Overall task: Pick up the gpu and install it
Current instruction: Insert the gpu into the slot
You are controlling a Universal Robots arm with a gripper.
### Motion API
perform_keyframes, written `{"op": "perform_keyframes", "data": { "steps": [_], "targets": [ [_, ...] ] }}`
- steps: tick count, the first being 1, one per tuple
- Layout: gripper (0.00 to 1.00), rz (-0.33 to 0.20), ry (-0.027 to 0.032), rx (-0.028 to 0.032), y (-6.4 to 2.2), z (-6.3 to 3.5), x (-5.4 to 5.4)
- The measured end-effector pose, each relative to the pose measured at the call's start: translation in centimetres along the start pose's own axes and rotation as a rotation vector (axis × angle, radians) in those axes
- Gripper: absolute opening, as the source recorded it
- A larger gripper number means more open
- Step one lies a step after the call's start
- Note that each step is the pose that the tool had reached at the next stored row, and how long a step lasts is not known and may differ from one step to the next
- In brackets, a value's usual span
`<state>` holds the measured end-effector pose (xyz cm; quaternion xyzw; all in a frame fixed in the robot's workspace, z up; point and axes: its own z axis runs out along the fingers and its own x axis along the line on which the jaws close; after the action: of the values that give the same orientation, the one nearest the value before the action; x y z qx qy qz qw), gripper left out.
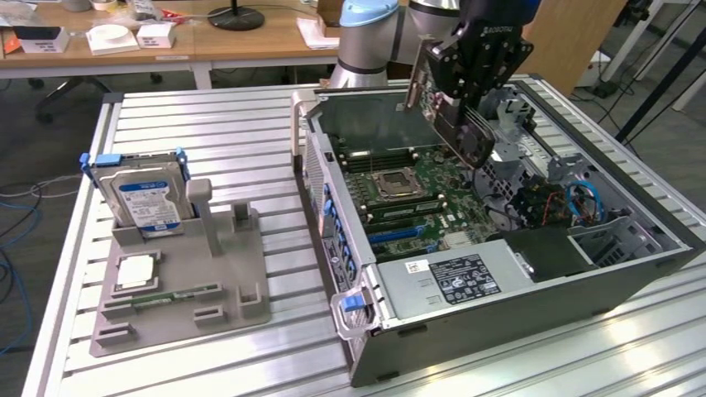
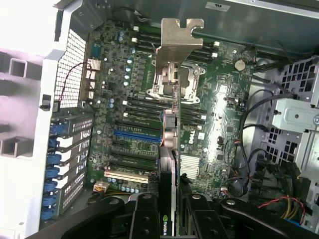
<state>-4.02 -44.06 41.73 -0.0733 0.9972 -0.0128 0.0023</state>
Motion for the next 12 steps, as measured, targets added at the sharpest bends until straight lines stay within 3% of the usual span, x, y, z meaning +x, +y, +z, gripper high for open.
{"op": "perform_keyframes", "data": {
  "steps": [12],
  "targets": [
    [0.26, -0.07, -0.0018, -0.0001, 0.04, 0.04, -0.01]
  ]
}}
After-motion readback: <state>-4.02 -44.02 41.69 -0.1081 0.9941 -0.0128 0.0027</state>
